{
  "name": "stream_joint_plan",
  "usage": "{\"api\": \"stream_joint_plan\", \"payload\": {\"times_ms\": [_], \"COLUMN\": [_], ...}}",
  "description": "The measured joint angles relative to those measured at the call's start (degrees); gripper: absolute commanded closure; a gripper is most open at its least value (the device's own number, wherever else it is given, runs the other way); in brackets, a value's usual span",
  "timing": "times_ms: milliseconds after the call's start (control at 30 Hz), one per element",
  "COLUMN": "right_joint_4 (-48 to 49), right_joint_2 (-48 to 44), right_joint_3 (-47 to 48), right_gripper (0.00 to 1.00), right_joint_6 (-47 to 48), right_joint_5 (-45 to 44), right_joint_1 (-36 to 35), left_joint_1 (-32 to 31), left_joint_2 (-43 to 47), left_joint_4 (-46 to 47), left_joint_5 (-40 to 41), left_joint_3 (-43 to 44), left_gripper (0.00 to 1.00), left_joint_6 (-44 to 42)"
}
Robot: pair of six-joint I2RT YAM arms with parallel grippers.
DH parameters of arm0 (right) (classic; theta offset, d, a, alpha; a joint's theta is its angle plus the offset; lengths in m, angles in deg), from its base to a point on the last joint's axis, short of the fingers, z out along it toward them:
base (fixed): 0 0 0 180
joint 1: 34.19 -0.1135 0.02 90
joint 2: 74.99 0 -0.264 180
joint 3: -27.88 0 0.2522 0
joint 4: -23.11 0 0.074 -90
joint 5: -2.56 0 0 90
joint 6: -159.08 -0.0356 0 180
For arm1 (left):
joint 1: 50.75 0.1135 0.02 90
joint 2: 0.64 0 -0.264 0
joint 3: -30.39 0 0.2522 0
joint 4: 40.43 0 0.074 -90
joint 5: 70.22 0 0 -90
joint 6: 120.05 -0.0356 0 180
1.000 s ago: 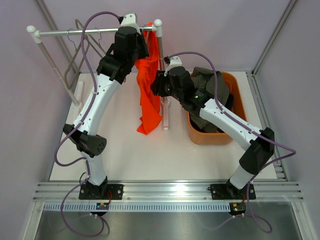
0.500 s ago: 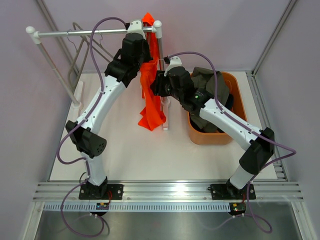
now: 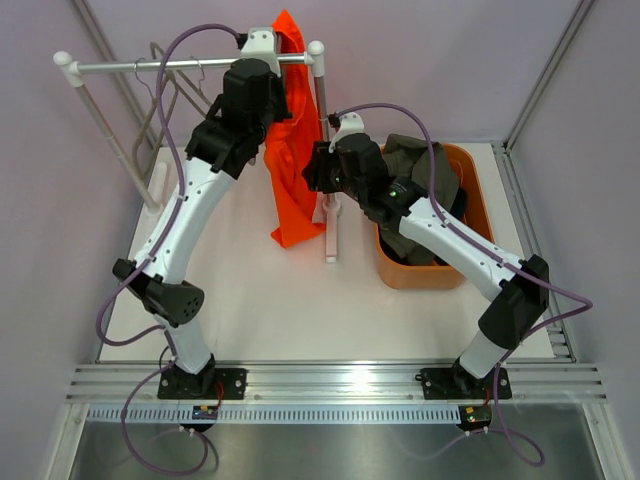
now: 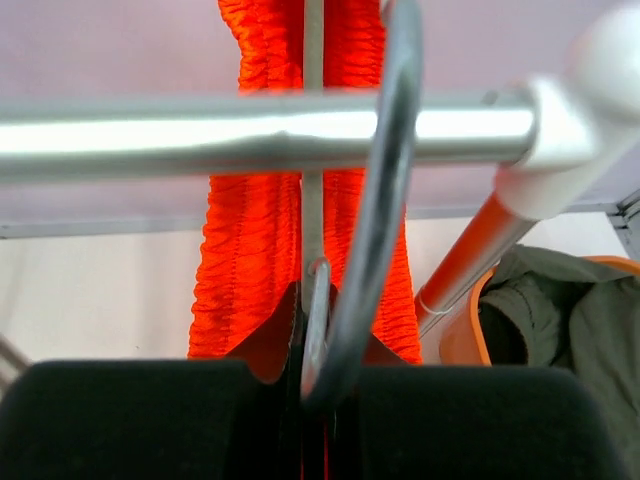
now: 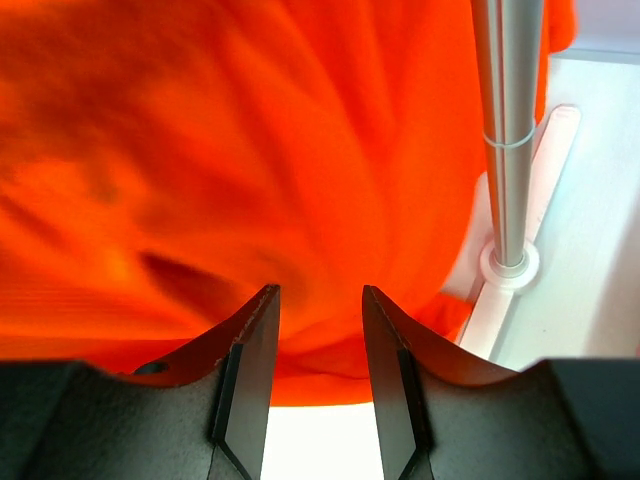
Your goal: Remove the shorts from the hanger
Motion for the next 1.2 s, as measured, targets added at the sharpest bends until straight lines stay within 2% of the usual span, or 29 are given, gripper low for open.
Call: {"api": "stream_joint_plan", "payload": {"times_ms": [67,167,667,833,967,1200], "right_joint_4": [-0.37,-0.52,-3.82,-4.00,-4.13,-5.14], "right_joint_2": [-0.09,-0.33,-3.10,-4.07,-4.66,-4.66], "right_joint_3": [0.00,0.00,0.00,0.00,0.48,1.95], "right_gripper": [0.53,0.52,0.52,0.50,0.50,0.50], "right_joint_6": [0.44,0.98,3.85,5.25,6.32,7.04], "right_joint_5": [-0.31,-0.70,-2.75,-4.04,-4.94,-4.48], "right_joint_1": [0.00,0.00,0.00,0.00,0.00,0.00], "left_joint_1": [0.00,0.02,0.17,0.17,0.13,-0.46], "left_joint_2": [0.39,2.34,3.19,9.77,18.36,26.77], "left_joint_4": [-3.58,-7.48,-23.80,-23.93,-23.78,-23.80], "left_joint_5": [-0.26,-0.70,-9.77,-12.50,-16.24,-21.99], "left_joint_3": [3.74,4.09,-2.12,-12.20,-21.33,-29.79], "left_gripper": [1.00,1.00,1.00,1.00,1.00,1.00], "left_joint_6": [-0.74,-1.31,-1.64,-1.05,-0.35,-0.57]}}
